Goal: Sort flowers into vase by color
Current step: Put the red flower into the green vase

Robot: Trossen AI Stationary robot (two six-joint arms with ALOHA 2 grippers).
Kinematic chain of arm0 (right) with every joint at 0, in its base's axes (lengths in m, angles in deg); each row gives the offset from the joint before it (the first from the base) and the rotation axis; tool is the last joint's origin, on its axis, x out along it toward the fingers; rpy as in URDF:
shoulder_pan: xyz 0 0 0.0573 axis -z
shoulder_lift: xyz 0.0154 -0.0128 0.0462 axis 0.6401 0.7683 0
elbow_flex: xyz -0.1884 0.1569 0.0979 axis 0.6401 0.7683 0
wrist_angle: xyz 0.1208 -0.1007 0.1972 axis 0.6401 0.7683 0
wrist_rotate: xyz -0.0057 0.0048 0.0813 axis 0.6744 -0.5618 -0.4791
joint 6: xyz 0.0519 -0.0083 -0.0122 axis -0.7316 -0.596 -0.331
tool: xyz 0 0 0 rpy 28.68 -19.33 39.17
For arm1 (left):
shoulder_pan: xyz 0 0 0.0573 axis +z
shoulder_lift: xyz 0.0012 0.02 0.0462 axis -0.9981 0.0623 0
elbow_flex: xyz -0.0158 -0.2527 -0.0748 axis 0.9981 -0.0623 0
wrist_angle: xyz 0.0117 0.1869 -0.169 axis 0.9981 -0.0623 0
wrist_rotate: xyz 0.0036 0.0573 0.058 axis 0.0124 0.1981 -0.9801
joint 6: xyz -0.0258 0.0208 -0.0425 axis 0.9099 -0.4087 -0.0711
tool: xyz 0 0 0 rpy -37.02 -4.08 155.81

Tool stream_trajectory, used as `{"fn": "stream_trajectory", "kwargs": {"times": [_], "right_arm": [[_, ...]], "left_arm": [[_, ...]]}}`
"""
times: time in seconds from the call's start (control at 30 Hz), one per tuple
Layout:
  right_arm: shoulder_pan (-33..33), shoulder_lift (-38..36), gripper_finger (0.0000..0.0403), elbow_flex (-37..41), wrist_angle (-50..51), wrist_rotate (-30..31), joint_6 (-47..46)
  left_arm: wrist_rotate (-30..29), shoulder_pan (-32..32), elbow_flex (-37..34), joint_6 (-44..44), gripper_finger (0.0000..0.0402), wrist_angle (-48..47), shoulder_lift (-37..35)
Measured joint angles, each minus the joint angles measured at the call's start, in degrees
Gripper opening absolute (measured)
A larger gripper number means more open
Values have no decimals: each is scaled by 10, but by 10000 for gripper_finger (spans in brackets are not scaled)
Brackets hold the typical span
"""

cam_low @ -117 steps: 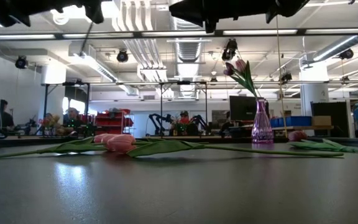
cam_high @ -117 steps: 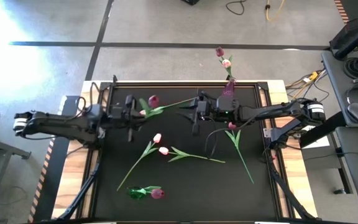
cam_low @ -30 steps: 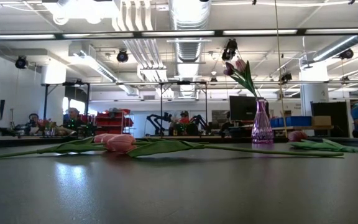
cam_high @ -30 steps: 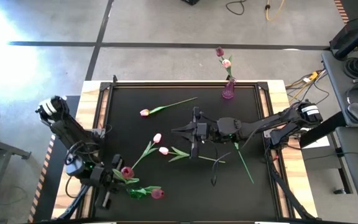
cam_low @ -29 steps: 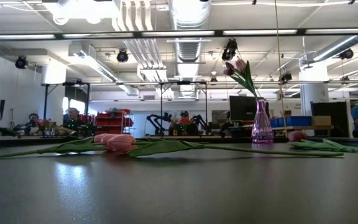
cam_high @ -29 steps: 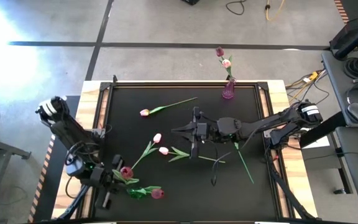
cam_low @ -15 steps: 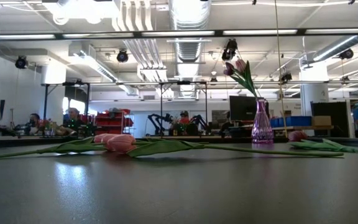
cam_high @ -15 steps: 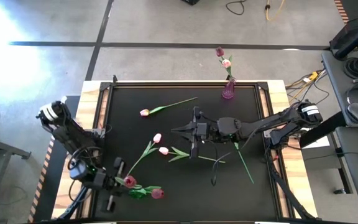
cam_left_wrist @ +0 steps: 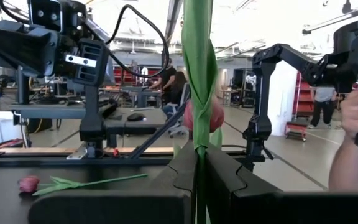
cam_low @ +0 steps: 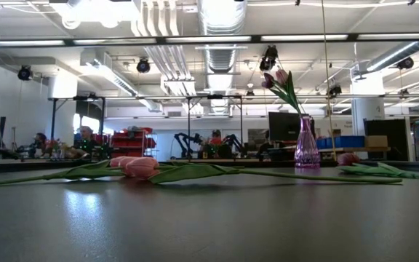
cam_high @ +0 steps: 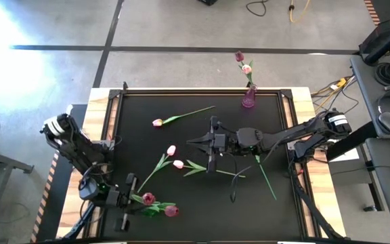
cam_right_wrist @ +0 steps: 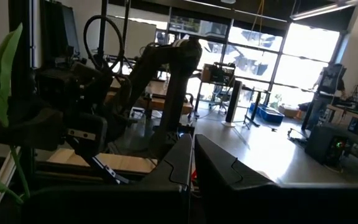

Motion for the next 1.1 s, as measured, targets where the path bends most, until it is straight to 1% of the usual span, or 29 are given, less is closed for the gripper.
{"fn": "stream_trajectory", "kwargs": {"times": [0.43, 0.57, 0.9, 0.97, 1.1], "right_arm": [[0, 0, 13, 0, 0, 0, 0], [0, 0, 13, 0, 0, 0, 0], [0, 0, 13, 0, 1, 0, 0], [0, 0, 13, 0, 1, 0, 0], [0, 0, 13, 0, 1, 0, 0]], "left_arm": [[-1, -10, 0, -2, 5, 0, 2], [-1, -10, 0, -1, 27, 0, 2], [-2, -19, 0, 5, 101, -2, 2], [-17, -24, 0, 5, 112, -2, 2], [-70, -39, 0, 2, 128, -9, 2]]}}
